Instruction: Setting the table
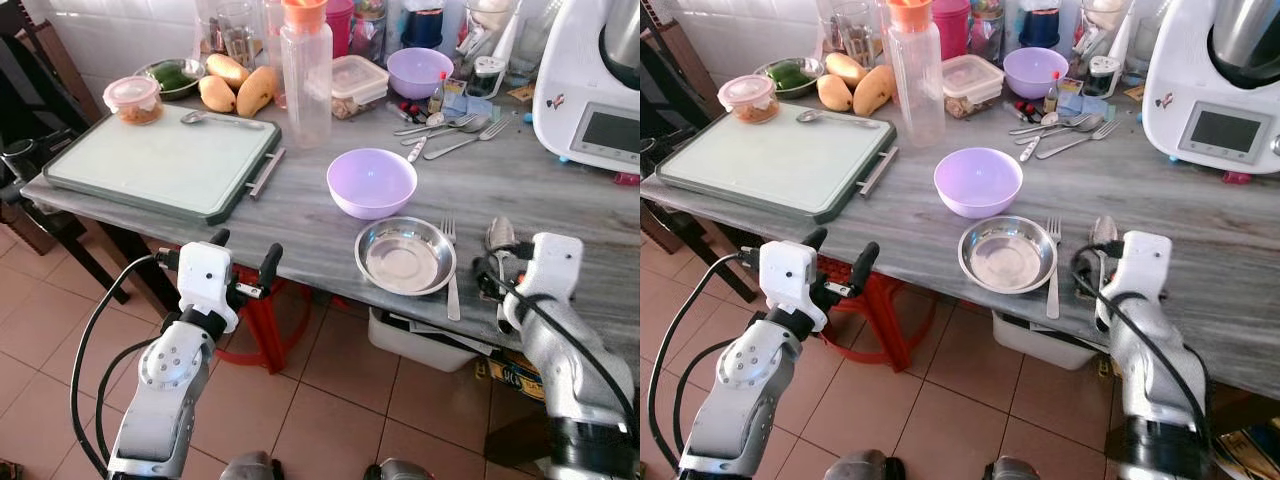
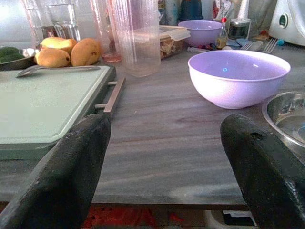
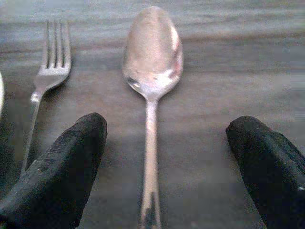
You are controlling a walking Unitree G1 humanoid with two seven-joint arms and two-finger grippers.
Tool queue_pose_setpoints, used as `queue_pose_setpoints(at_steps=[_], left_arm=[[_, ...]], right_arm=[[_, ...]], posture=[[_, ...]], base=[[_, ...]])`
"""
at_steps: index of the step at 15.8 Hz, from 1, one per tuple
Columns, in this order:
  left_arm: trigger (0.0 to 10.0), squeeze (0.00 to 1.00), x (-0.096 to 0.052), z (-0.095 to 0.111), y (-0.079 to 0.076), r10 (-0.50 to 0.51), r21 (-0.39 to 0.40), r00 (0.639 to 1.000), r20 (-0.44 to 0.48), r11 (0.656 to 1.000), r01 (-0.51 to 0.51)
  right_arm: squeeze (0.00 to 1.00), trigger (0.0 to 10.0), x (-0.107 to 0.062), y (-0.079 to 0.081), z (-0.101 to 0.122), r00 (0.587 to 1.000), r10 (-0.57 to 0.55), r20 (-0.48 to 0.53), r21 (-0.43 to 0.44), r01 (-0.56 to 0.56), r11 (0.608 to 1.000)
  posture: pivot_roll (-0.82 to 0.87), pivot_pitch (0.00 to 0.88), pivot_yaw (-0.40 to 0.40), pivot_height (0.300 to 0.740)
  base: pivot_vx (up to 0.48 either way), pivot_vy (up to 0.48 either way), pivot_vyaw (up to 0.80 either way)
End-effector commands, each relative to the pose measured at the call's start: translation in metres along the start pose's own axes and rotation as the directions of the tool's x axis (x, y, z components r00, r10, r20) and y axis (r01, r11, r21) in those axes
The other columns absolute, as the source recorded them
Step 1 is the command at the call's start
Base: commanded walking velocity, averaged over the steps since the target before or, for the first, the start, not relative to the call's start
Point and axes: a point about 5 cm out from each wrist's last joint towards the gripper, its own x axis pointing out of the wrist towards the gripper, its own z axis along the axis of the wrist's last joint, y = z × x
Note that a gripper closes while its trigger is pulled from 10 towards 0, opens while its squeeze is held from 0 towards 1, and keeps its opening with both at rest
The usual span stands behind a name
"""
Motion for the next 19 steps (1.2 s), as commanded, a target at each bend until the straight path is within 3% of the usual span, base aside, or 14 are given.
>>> queue_pose_setpoints(at_steps=[1,2,3,4,5,7,13,16,19], left_arm=[[10.0,0.0,0.0,0.001,0.001,0.004,0.016,1.0,0.005,1.0,-0.004],[10.0,0.0,0.0,0.001,0.001,0.002,0.015,1.0,0.005,1.0,-0.002],[10.0,0.0,-0.001,0.0,0.001,0.001,0.014,1.0,0.004,1.0,-0.001],[10.0,0.0,-0.001,0.0,0.0,0.0,0.013,1.0,0.004,1.0,0.0],[10.0,0.0,-0.001,0.0,0.0,-0.001,0.012,1.0,0.003,1.0,0.001],[10.0,0.0,-0.001,-0.001,0.0,-0.002,0.011,1.0,0.002,1.0,0.002],[10.0,0.0,-0.007,-0.001,0.001,-0.001,0.014,1.0,-0.006,1.0,0.001],[10.0,0.0,-0.011,-0.001,0.002,-0.009,0.017,1.0,-0.017,1.0,0.009],[10.0,0.0,-0.016,0.0,0.003,-0.018,0.021,0.999,-0.034,1.0,0.019]], right_arm=[[1.0,10.0,-0.005,0.0,0.003,1.0,-0.014,0.026,0.013,0.013,1.0],[0.95,10.0,-0.008,0.0,0.002,0.999,-0.019,0.032,0.015,0.018,1.0],[0.39,10.0,-0.011,-0.001,0.0,0.999,-0.029,0.043,0.017,0.028,0.999],[0.15,10.0,-0.012,-0.002,0.0,0.997,-0.036,0.061,0.025,0.034,0.999],[0.0,10.0,-0.013,-0.004,0.001,0.994,-0.049,0.096,0.025,0.047,0.999],[0.0,10.0,-0.013,-0.005,0.0,0.992,-0.057,0.114,0.028,0.055,0.998],[0.0,10.0,-0.018,-0.023,-0.001,0.962,-0.216,0.169,-0.033,0.224,0.974],[0.0,10.0,-0.021,-0.032,-0.006,0.949,-0.282,0.144,-0.073,0.294,0.953],[0.0,10.0,-0.015,-0.032,-0.006,0.951,-0.284,0.123,-0.077,0.294,0.953]], posture=[[0.0,0.012,0.065,0.74],[0.0,0.012,0.064,0.74],[-0.01,0.013,0.065,0.74],[-0.01,0.014,0.066,0.74],[-0.01,0.014,0.066,0.74],[-0.01,0.013,0.065,0.74],[0.0,0.04,0.077,0.74],[0.0,0.058,0.085,0.74],[0.02,0.088,0.096,0.74]], base=[[0.0,0.0,0.0],[0.0,0.0,0.0],[0.0,0.0,0.0],[0.0,0.0,0.0],[0.0,0.0,0.0],[0.0,0.0,0.0],[0.0,0.0,0.0],[0.0,0.0,0.0],[0.0,0.0,0.0]])
